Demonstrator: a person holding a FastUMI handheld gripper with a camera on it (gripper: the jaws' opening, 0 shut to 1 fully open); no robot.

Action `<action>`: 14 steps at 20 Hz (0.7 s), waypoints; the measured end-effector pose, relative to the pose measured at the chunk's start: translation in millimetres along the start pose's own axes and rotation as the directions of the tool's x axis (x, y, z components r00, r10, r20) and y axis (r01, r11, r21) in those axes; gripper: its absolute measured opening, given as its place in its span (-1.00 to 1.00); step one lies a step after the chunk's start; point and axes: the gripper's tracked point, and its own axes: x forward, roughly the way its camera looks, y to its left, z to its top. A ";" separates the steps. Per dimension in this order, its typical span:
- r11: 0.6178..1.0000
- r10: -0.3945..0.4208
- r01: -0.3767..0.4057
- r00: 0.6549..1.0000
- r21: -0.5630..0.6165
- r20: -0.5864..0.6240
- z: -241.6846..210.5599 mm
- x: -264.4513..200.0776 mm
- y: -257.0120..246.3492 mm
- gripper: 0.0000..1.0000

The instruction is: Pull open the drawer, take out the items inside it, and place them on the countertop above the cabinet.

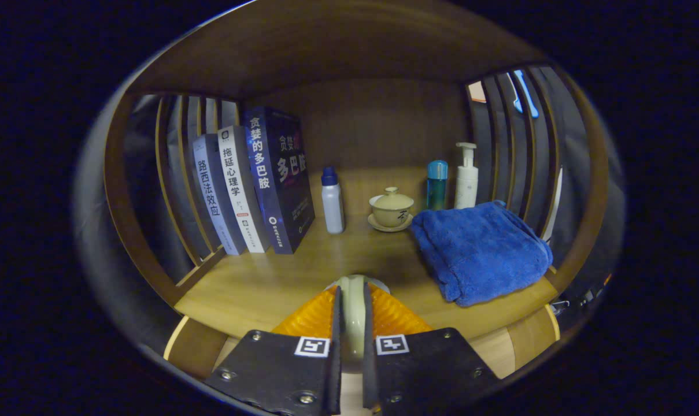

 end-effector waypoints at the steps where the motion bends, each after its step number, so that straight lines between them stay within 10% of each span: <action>1: 1.000 0.008 -0.008 1.000 0.027 -0.013 1.1 9.0 -0.1 -0.69; 6: 0.986 0.047 -0.035 0.997 0.164 -0.065 0.7 37.2 1.9 -0.49; 9: 0.991 -0.001 -0.001 1.000 0.135 0.011 6.7 0.9 -18.3 0.72; 14: 0.998 -0.001 -0.003 0.998 0.057 0.059 -17.2 -81.8 -25.6 0.99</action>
